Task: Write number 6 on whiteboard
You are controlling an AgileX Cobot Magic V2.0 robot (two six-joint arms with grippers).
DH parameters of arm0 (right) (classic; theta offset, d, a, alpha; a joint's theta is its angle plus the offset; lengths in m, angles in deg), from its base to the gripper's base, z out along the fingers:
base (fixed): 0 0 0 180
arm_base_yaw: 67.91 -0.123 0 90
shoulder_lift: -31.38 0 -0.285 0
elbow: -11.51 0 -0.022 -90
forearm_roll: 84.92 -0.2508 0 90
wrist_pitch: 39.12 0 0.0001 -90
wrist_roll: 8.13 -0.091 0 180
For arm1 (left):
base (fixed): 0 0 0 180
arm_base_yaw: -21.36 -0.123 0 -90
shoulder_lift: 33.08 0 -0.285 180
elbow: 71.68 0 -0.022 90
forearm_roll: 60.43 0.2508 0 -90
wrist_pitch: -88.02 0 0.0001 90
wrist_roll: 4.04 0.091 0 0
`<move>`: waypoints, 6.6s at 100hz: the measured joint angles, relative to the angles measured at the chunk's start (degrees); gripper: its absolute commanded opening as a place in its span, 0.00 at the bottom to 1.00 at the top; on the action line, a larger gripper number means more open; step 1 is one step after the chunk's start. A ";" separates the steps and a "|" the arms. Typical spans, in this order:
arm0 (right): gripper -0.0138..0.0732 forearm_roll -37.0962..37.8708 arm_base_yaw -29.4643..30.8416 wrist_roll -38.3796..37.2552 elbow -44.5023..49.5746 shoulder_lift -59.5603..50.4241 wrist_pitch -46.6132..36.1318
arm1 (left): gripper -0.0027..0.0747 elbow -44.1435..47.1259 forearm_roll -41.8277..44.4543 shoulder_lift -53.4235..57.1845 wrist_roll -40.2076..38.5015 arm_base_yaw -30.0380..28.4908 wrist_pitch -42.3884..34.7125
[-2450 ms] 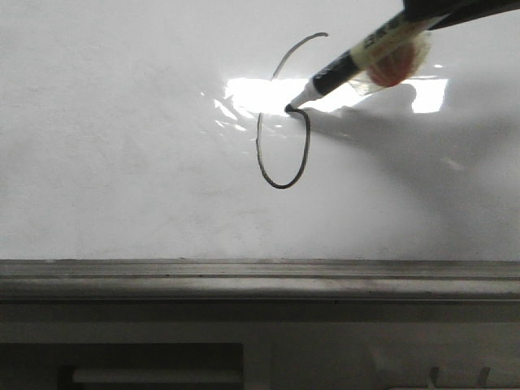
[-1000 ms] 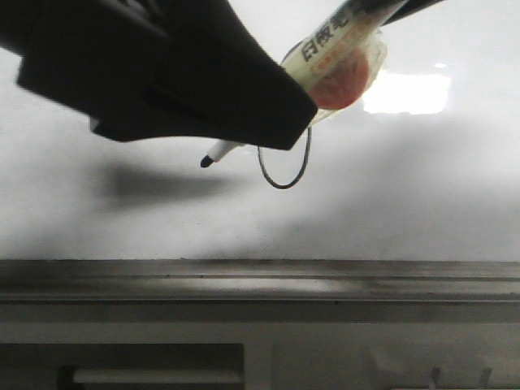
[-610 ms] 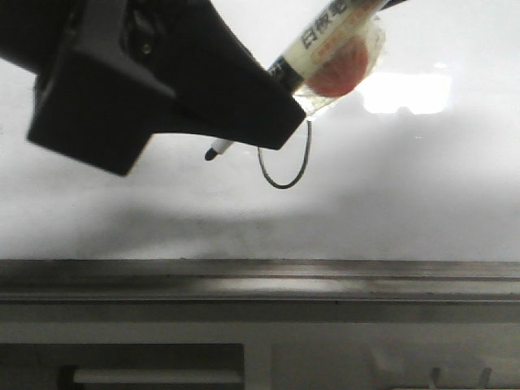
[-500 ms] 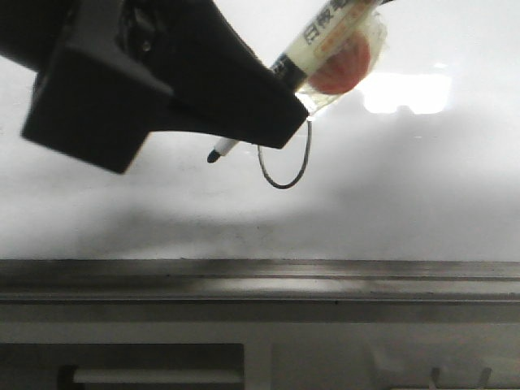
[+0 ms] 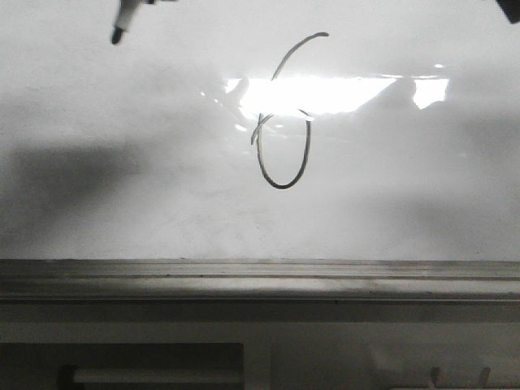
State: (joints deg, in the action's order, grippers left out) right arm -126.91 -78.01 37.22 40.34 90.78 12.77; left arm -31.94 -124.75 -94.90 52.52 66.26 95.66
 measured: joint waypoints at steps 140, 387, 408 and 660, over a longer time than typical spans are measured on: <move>0.66 0.12 2.48 -2.32 6.36 -4.96 -2.33 | 0.54 2.71 -19.80 -9.75 -0.97 -0.74 -15.49; 0.08 -0.85 2.48 -2.45 32.38 -52.26 -23.20 | 0.01 25.42 -22.13 51.42 17.71 -0.74 -13.18; 0.08 -0.85 2.48 -2.45 32.38 -52.26 -23.11 | 0.01 25.42 -22.13 51.42 17.71 -0.74 -13.26; 0.08 13.89 3.06 -10.59 35.83 -52.35 -34.45 | 0.01 36.95 59.15 54.21 -49.82 -39.97 -7.33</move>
State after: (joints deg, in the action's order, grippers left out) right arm -113.02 -74.95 26.63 76.17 38.43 -21.68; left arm 5.01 -65.61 -40.69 2.70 26.30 88.34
